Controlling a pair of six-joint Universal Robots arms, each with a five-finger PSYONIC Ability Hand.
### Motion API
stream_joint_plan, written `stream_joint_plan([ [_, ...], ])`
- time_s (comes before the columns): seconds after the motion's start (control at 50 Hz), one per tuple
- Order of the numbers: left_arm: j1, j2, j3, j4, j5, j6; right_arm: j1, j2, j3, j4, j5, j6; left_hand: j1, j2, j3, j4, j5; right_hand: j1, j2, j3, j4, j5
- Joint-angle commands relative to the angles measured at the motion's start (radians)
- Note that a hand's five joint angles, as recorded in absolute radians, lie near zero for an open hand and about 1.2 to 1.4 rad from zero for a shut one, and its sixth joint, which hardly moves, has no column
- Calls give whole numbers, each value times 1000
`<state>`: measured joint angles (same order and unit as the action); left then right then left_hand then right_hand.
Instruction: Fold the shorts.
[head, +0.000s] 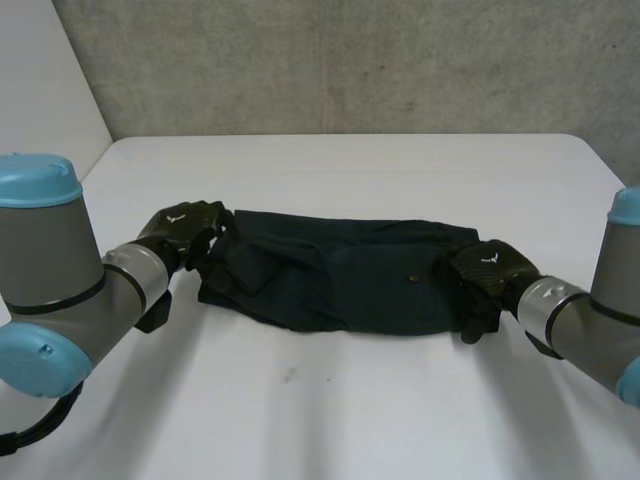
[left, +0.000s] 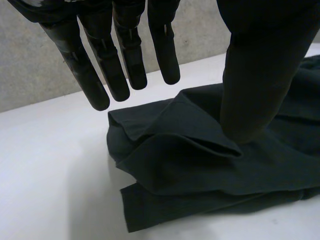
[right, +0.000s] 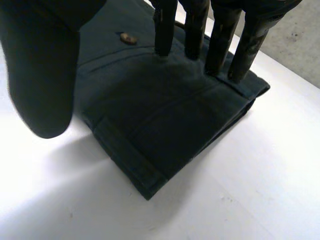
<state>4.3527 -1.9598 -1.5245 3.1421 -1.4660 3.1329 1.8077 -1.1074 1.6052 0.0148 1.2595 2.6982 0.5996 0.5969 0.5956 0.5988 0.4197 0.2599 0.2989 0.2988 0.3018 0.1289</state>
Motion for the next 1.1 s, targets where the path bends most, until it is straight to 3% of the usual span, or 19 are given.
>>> stream_joint_plan([
  [0.02,-16,-94,70,16,-14,-4,-1,4,67,-111,8,6,98,101,102,99,104,213,174,174,171,169],
  [0.32,-67,-292,263,13,-42,6,10,15,96,-162,11,0,116,118,120,117,121,213,174,174,171,169],
  [0.44,-73,-320,293,9,-111,24,10,15,104,-165,11,-6,573,576,577,574,579,213,174,174,171,169],
  [0.52,-74,-309,280,10,-143,105,10,15,104,-165,12,-8,685,688,689,686,691,213,174,174,171,169],
  [0.7,-22,-288,221,9,-145,476,10,9,101,-167,12,-9,668,671,672,669,673,213,174,174,171,169],
  [0.76,-10,-274,196,12,-135,544,10,9,99,-167,12,-11,656,659,660,657,662,213,174,174,171,169],
  [0.9,-21,-254,158,19,-112,604,7,8,98,-168,11,-11,557,559,561,557,562,248,209,209,206,204],
  [1.0,-24,-226,159,24,-106,602,4,6,101,-188,11,-11,20,23,24,21,26,265,226,226,224,222],
  [1.1,-33,-200,173,35,-106,598,5,6,104,-205,8,-11,-201,-198,-197,-200,-195,283,244,244,241,240],
])
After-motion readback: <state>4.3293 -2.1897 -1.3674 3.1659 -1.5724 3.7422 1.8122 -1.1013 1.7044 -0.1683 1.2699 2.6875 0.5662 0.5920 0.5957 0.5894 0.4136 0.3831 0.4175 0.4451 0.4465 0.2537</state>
